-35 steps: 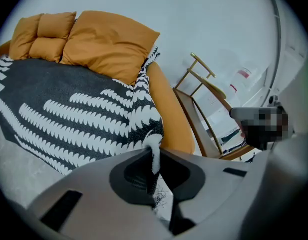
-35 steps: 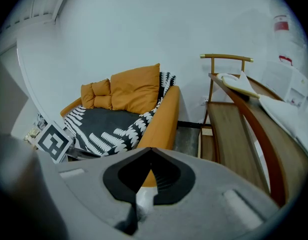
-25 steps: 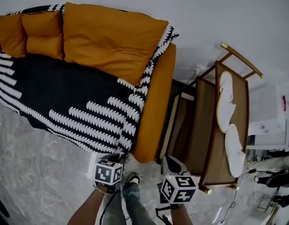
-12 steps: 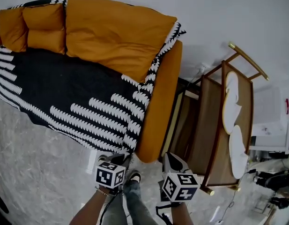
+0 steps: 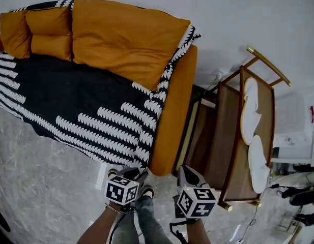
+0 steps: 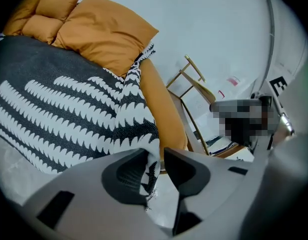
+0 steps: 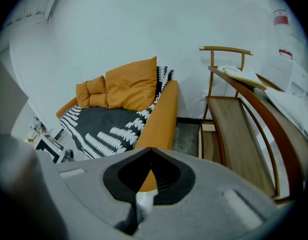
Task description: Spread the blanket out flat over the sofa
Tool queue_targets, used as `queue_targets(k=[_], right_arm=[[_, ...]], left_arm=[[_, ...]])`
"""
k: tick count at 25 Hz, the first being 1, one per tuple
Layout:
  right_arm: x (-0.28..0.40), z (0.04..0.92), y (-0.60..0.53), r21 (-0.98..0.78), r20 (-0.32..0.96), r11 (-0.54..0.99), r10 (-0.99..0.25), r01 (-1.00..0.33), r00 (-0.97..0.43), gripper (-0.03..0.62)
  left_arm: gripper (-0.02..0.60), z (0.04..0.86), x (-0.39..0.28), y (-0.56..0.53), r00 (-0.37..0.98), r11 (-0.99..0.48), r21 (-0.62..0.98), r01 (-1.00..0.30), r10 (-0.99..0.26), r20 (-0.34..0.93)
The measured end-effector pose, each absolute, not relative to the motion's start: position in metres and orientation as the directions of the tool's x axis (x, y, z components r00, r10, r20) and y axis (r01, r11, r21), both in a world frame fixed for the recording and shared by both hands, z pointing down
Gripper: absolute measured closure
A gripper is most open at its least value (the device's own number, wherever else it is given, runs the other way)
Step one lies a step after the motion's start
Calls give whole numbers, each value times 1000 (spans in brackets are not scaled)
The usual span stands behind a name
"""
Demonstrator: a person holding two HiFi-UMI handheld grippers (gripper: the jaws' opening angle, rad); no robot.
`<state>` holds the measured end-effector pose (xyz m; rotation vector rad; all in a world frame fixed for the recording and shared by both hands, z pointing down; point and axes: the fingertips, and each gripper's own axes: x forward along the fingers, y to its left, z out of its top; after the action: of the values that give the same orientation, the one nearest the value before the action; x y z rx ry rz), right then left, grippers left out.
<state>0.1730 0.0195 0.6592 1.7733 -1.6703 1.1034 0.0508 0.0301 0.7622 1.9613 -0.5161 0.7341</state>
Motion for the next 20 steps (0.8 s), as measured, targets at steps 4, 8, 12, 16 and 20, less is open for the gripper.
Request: queue_targets(k=[4,8,12,16,20], right_arm=[[176,657,23,-189,798,-157,-600,-969,-59,589],[178,652,26,-194,794,-148,-604,-970,-67,589],[177,640,29,-191,792,-121,-606,-974,-80,589],[177,620,32,-185,788,-102,-610,-977,-86,589],[177,601,24,-185,771,-78,-630,-980,-95,589]], left_arm=[[460,758,50,30,726,-463,622,-631,-71,684],[446,751,49,29,723,-464,613,-639,-91,685],[428,741,46,30,710,-455,602,-656,-103,696],[417,728,40,40,689,-449,590,-671,-84,720],[414,715,35,39,671,-437,571,-695,-108,734]])
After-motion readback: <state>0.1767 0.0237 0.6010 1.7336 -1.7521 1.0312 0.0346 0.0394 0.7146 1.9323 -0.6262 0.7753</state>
